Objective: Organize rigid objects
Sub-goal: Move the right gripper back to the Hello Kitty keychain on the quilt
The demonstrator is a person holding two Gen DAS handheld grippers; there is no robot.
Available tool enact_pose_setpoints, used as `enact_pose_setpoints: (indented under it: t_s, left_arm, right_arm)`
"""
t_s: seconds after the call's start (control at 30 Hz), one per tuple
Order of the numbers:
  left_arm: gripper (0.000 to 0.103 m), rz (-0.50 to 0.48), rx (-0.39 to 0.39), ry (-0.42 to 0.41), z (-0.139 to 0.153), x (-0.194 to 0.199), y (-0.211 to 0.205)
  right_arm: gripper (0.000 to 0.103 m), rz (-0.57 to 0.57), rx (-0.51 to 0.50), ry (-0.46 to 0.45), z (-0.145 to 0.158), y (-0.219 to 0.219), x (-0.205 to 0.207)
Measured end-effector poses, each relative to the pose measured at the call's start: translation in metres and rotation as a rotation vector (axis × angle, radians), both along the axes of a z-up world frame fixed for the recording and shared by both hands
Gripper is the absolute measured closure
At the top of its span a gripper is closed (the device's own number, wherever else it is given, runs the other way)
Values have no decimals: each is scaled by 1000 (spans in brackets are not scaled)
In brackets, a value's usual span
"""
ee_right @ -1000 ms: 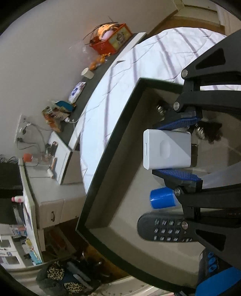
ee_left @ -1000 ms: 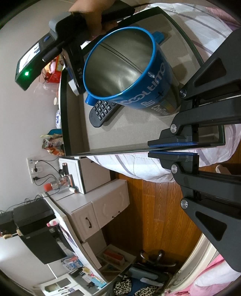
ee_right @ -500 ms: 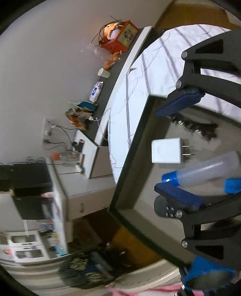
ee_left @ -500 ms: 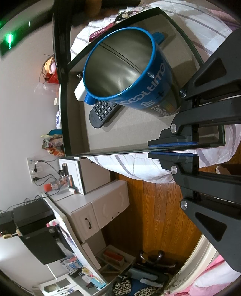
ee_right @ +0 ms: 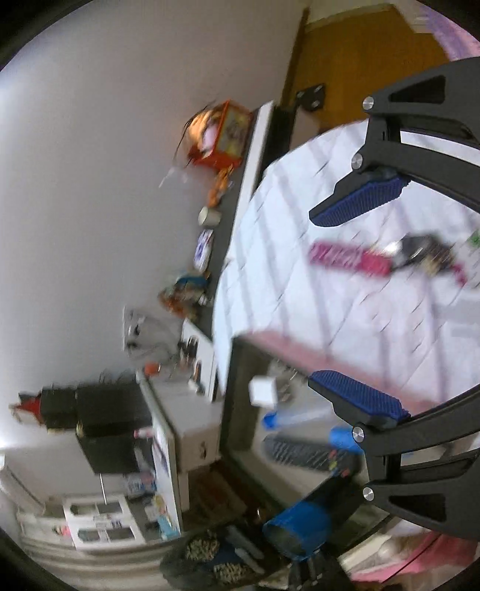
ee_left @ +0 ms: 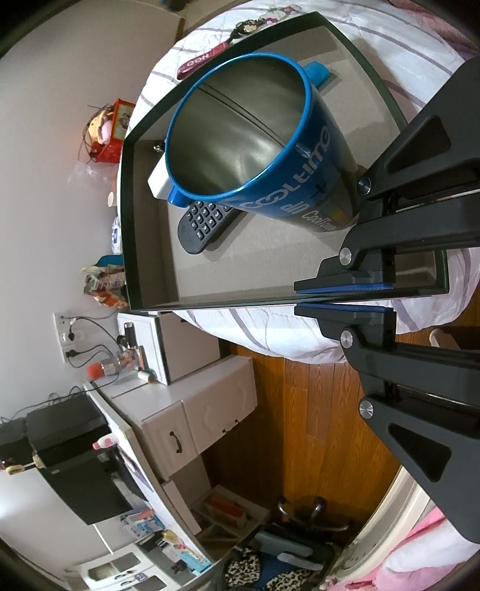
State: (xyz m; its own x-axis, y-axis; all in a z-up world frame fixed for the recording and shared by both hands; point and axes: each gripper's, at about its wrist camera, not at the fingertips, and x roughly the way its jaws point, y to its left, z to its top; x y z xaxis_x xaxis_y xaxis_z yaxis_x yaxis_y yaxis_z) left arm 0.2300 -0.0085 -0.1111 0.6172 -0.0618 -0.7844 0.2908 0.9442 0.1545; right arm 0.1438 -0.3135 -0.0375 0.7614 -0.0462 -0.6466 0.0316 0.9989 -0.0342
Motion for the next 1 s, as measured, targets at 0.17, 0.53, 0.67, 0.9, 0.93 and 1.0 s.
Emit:
enact_pose_setpoints:
  t_s: [0.17, 0.53, 0.67, 0.9, 0.93, 1.0]
  left_arm:
    - [99, 1, 10, -4, 0, -1, -1]
    - [99, 3, 23, -9, 1, -1, -2]
    - [99, 3, 24, -7, 0, -1, -4]
    - [99, 4, 22, -9, 1, -1, -2]
    - [99, 5, 21, -9, 1, -1, -2]
    - [99, 4, 22, -8, 1, -1, -2]
  right_arm:
    - [21, -51, 49, 82, -32, -27, -15]
    - [21, -49, 42, 167, -86, -36, -21]
    - [21, -49, 23, 197, -99, -35, -16]
    - [27, -54, 37, 190, -99, -38, -19]
    - [30, -54, 33, 189, -99, -38, -20]
    - [32, -56, 34, 188, -99, -38, -21]
